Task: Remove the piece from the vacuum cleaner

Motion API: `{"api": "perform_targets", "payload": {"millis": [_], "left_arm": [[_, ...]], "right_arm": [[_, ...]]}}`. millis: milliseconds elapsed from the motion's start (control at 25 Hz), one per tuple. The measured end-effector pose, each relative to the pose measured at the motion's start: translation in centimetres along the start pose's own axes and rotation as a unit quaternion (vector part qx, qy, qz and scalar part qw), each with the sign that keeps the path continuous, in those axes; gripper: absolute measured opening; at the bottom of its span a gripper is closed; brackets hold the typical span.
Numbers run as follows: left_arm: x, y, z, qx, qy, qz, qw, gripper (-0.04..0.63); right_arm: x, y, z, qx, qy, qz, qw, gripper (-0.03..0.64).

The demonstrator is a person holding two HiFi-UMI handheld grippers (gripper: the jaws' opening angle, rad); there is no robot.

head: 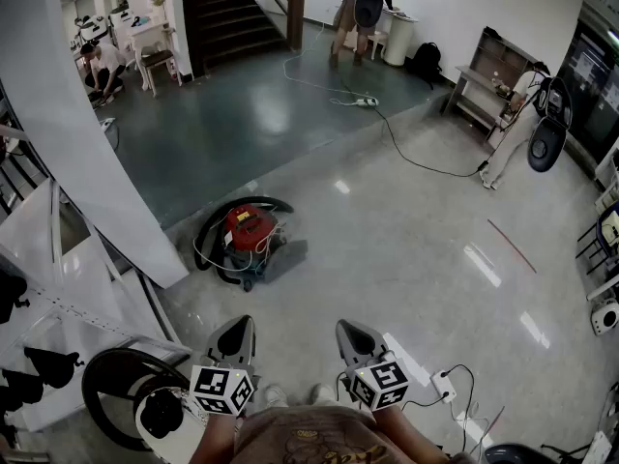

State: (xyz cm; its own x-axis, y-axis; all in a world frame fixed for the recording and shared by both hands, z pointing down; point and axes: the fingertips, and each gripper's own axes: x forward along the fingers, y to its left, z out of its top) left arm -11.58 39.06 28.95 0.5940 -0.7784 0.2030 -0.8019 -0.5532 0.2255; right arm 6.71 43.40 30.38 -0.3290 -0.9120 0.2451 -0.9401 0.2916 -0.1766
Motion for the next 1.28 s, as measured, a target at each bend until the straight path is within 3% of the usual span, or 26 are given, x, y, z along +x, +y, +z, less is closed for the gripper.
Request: {"api": "perform_targets", "payload": {"millis": [520,760,1080,1280], "left_arm": [[-1.1,1.1,-0.4,-0.004,0.006,-0.025,0.9997,0.002],[-1.0,2.4,-1.5,-0.003,0.010,-0.058,0.9983,0.002],[1.2,4.4,-1.4,0.010,0.011,-0.074,0.9971,0.002],[3.6,5.8,-1.4,0.004,0.011,-0.063,0.9980,0.002]], "right_arm": [[-0.9,1.6,0.0,0.011,-0.026,-0.031,0.999,-0.002],[-0.9,2.9,-2.3,0.011,-0.021,-0.049,0.998,-0.002],[1.7,3.1,-3.3,0.018,-0.019,-0.062,0.998,-0.002],[5.0,0.9,-2.6,0.023,-0.023,-0.061,0.998,-0.002]]}}
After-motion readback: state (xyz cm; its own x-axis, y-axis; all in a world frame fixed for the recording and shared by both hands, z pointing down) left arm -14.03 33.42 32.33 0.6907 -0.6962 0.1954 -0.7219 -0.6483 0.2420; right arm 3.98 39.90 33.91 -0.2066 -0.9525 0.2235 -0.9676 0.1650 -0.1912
